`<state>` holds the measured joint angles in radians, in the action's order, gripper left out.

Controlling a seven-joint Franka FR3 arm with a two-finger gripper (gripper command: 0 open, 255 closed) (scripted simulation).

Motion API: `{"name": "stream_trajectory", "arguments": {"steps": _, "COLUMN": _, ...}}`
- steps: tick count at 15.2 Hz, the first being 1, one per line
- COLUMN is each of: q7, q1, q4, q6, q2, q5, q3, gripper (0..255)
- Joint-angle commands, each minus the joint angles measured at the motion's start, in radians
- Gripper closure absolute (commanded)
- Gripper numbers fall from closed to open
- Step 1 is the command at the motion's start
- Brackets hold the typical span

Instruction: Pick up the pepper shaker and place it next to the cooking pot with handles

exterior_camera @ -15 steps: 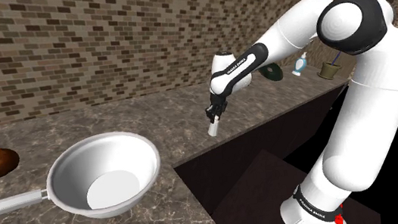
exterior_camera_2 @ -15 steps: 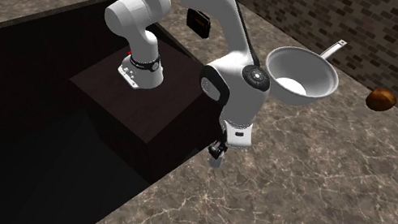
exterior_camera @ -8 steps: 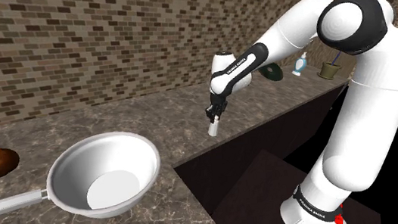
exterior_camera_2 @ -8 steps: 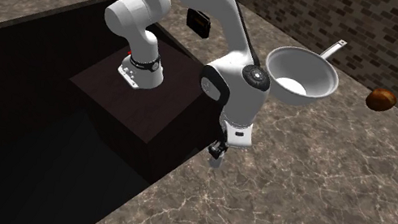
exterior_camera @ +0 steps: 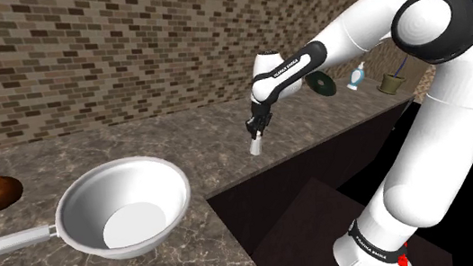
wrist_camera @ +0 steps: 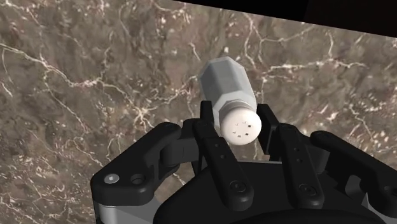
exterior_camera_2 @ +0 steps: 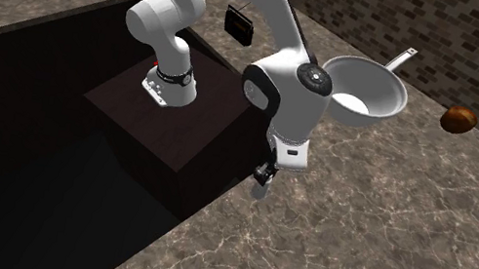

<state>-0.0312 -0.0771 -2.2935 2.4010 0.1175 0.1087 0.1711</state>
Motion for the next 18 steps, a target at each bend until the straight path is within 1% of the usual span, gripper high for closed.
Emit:
{"name": "stream_trajectory", "arguments": {"steps": 1, "q7": 0.002, "q1": 0.002, "q4": 0.003, "q6": -0.026, "q2": -0.023, "q5": 0.003, "q3": 0.000, "gripper": 255}}
{"name": "stream_trajectory", "arguments": {"steps": 18, "q7": -0.005, "q1": 0.007, "q4": 0.095, "q6": -0.251, "q2": -0.157, "q5": 0.011, "q3": -0.003, "gripper": 255}}
